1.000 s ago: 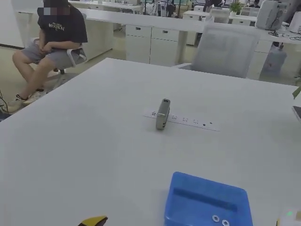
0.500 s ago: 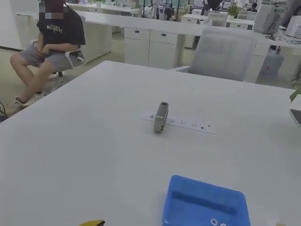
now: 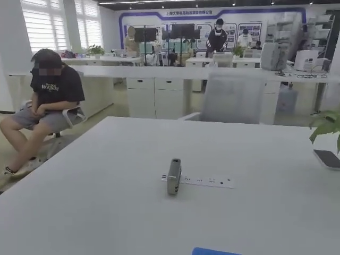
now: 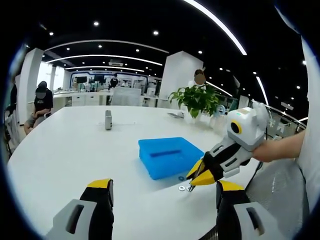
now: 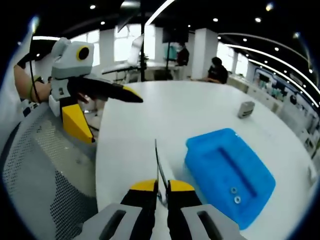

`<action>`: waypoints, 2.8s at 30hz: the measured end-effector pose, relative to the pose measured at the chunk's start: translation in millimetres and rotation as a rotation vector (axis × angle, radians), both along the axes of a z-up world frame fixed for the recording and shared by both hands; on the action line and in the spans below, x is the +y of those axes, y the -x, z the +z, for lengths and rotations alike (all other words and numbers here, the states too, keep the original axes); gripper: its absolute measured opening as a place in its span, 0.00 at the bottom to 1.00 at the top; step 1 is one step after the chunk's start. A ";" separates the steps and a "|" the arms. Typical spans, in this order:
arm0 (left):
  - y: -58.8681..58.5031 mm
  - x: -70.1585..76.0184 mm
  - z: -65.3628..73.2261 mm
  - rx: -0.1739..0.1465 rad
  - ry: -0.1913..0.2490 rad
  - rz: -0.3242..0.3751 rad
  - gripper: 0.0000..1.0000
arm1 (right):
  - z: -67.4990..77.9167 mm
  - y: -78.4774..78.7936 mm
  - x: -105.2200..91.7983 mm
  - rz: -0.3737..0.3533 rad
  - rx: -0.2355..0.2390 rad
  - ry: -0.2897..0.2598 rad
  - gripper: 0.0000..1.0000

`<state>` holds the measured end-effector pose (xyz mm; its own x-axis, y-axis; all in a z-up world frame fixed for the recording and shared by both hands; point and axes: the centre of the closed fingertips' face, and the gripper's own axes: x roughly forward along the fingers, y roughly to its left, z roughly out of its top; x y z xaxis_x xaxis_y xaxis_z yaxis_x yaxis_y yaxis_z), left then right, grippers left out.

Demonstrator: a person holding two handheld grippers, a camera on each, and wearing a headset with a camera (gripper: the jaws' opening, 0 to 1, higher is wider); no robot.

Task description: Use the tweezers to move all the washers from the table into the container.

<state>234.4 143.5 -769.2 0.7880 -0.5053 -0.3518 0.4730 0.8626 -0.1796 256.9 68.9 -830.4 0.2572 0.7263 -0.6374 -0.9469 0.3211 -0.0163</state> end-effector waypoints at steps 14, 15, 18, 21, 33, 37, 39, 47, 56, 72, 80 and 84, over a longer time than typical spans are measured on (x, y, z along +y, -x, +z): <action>-1.3 2.4 5.2 -0.048 -0.041 0.005 0.87 | 3.4 -12.4 -6.4 -0.140 0.109 -0.146 0.03; -1.5 2.8 6.2 -0.053 -0.041 0.007 0.87 | 3.5 -13.0 -7.1 -0.147 0.114 -0.150 0.03; -1.4 3.6 6.7 -0.060 -0.041 0.009 0.87 | 4.0 -14.7 -10.0 -0.198 0.152 -0.191 0.02; -1.0 4.7 6.6 -0.061 -0.041 0.011 0.87 | 3.0 -18.6 -13.4 -0.226 0.183 -0.210 0.02; 0.4 3.4 4.0 -0.055 -0.051 -0.001 0.87 | 44.2 -7.8 -14.0 -0.246 0.180 -0.263 0.02; 0.0 4.1 5.3 -0.062 -0.052 0.005 0.87 | 68.2 -18.2 -18.1 -0.232 0.129 -0.276 0.03; -0.2 4.7 5.3 -0.064 -0.055 0.008 0.87 | 76.3 -24.0 -19.5 -0.228 0.116 -0.283 0.03; -1.5 5.8 6.9 -0.076 -0.060 0.015 0.87 | 101.5 -63.2 -28.9 -0.222 0.096 -0.318 0.03; -2.3 7.0 6.5 -0.076 -0.063 0.020 0.87 | 92.1 -101.3 -32.4 -0.251 0.120 -0.288 0.03; -1.4 6.1 4.7 -0.067 -0.066 0.013 0.87 | 35.8 -122.4 -24.8 -0.275 0.129 -0.152 0.03; -0.7 4.5 3.8 -0.061 -0.072 0.003 0.87 | 13.9 -142.9 -29.7 -0.417 0.211 -0.262 0.03; -1.1 6.0 3.4 -0.059 -0.072 0.008 0.87 | 7.9 -141.0 -27.9 -0.400 0.198 -0.240 0.03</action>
<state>235.5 149.6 -765.8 0.8125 -0.4737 -0.3398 0.4735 0.8763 -0.0892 397.9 41.0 -822.5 0.4362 0.7277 -0.5293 -0.7267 0.6318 0.2696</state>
